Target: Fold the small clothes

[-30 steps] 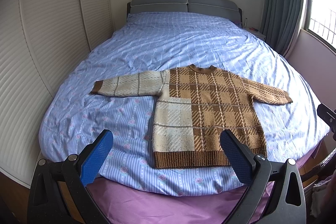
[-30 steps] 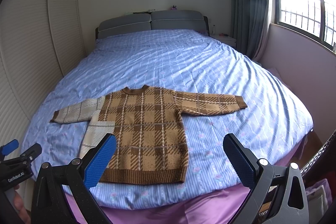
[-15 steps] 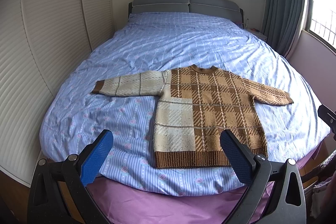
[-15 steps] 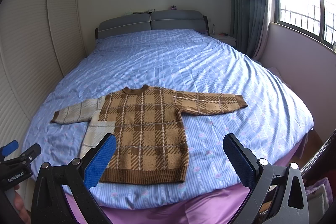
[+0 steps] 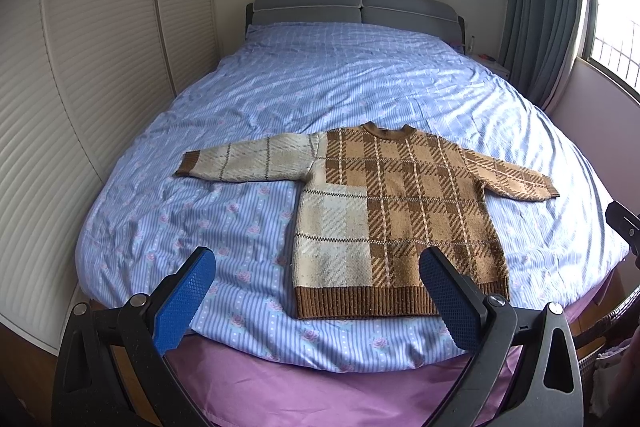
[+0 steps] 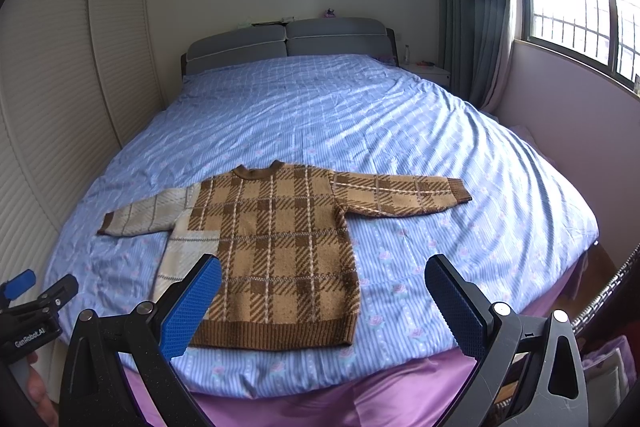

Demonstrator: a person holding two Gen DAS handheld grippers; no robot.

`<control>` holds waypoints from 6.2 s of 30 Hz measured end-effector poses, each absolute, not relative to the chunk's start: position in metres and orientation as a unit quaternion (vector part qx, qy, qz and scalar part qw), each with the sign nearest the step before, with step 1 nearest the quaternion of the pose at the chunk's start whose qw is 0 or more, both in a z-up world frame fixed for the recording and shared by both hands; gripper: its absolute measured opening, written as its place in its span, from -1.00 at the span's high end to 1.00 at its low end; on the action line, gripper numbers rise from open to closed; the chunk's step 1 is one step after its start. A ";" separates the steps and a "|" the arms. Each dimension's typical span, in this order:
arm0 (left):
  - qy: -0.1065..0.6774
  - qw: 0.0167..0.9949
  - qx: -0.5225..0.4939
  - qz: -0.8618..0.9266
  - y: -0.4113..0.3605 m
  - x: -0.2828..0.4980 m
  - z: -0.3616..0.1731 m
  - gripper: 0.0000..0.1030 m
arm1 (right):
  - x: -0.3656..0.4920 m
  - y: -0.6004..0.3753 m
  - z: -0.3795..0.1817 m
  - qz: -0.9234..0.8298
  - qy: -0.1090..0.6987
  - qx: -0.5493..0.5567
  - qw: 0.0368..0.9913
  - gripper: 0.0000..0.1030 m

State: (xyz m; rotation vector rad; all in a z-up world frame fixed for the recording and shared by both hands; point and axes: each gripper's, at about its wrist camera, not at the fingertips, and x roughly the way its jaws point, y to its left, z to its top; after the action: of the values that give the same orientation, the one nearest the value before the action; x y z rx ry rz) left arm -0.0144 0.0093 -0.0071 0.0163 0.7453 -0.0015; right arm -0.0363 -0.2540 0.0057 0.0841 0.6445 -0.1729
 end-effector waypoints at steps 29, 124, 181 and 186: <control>0.311 0.948 0.035 -0.062 -0.118 0.093 -0.012 -1.00 | 0.027 -0.372 -0.023 -0.178 0.294 0.133 0.930 -0.99; 0.357 0.917 -0.082 0.158 0.100 0.253 -0.113 -1.00 | 0.327 -0.087 -0.147 0.026 0.316 -0.046 0.947 0.80; 0.442 0.894 -0.042 -0.055 -0.017 0.336 -0.220 0.77 | 0.238 -0.293 -0.188 -0.097 0.355 0.112 0.923 -0.17; 0.440 0.896 -0.039 -0.048 -0.012 0.329 -0.224 0.81 | 0.234 -0.306 -0.196 -0.123 0.370 0.092 0.916 -0.17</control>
State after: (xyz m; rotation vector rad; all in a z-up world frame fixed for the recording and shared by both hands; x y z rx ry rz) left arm 0.3288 -0.0121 -0.2244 -0.0800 0.9113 -0.1005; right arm 0.2337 -0.3057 -0.1957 0.1893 0.7605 -0.2525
